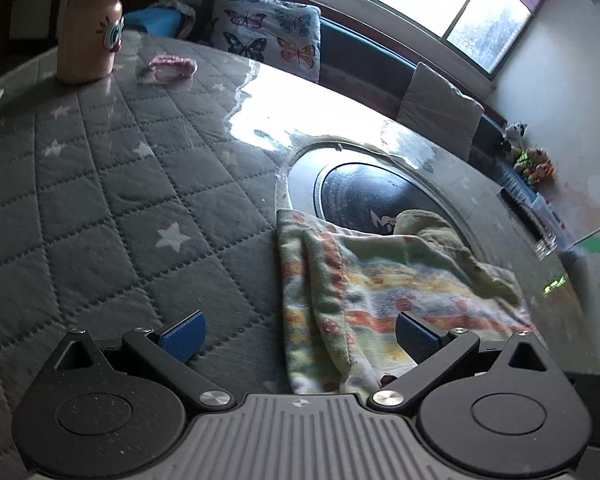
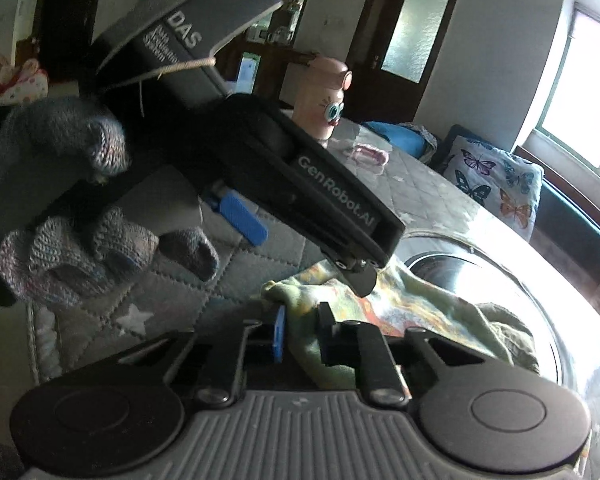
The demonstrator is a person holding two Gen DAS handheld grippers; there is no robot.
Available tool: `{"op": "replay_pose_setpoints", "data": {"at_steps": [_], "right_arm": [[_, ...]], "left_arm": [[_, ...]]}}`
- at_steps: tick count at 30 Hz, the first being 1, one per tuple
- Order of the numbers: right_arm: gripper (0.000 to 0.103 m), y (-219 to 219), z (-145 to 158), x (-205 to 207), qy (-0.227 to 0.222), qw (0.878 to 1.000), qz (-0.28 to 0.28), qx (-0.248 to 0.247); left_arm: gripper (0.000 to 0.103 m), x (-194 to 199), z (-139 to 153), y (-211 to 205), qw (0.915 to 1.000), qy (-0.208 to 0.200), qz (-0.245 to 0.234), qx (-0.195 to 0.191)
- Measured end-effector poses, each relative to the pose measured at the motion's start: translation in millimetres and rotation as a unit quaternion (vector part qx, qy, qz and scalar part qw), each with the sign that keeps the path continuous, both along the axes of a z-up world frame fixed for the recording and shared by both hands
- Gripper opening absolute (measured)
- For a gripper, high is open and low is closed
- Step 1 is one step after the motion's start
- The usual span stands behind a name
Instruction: Fold clothes
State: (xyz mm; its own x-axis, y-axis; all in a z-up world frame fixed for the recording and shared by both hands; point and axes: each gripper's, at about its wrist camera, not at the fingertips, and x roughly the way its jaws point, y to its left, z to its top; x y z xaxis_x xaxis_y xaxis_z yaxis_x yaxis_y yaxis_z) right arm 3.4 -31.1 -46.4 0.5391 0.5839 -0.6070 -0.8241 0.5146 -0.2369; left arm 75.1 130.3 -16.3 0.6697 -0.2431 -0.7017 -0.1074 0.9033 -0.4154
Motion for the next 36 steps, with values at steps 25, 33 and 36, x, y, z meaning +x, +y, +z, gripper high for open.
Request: {"op": "replay_pose_setpoints", "data": {"at_steps": [25,33,36], "right_arm": [[0.016,-96.5,28.9,11.8,0.077,0.988,-0.079,0.111],[0.016,-146.5,10.9,68.4,0.077,0.971,-0.202,0.103],[0.016,-161.2,0.5,88.0,0.090,0.962,-0.238,0.101]], "left_arm": [[0.017,4.5,-12.5,-13.0,0.9939,0.024,-0.008,-0.107],[0.017,3.4,-12.9,-16.0,0.9947,0.023,-0.007,-0.100],[0.018,3.5,-13.2,-16.5,0.9948,0.023,-0.007,-0.099]]}}
